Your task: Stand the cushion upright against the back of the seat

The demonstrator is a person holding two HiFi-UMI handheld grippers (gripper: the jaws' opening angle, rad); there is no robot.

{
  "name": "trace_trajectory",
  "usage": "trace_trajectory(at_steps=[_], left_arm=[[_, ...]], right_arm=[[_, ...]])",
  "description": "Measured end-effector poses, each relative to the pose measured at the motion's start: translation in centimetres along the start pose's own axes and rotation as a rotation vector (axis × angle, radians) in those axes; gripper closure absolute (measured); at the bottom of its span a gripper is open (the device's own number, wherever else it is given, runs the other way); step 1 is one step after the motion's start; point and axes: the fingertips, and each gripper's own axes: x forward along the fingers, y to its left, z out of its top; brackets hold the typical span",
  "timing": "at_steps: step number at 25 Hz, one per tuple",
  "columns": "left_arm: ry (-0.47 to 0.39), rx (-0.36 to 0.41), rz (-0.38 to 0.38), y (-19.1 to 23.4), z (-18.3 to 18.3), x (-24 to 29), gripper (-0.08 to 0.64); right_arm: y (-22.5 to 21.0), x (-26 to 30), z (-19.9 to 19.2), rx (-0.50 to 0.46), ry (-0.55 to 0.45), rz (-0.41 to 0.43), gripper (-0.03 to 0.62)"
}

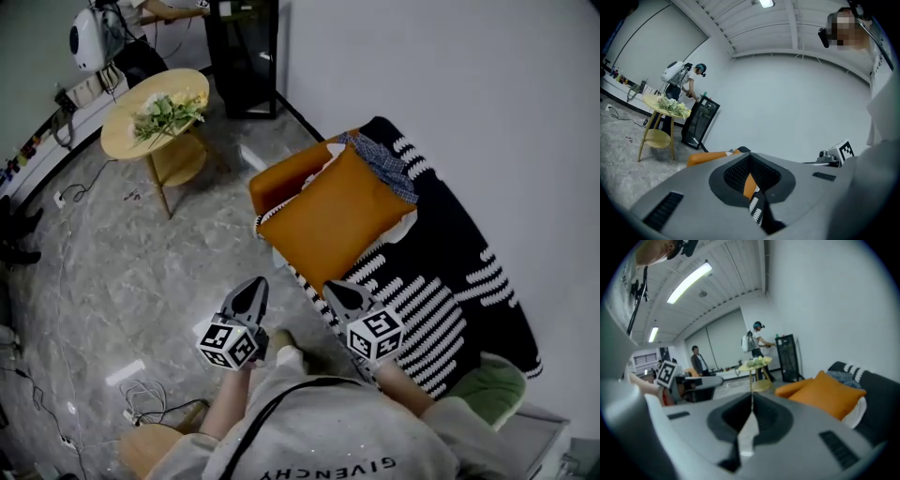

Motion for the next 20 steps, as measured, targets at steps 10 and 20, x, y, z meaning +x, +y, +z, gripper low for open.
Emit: trace_trajectory(at_steps=[10,20], left_arm=[[0.024,-0.035,-0.038,5.4,0.7,1.9,0.537],[0.034,-0.049,-0.076,6.4,1.0,4.0,0.537]], right_arm=[[-0.3,5.8,1.4,0.011,0.001,-0.032,0.574],[-2.7,6.7,1.1,0.041,0.015,-0.101,0.574]])
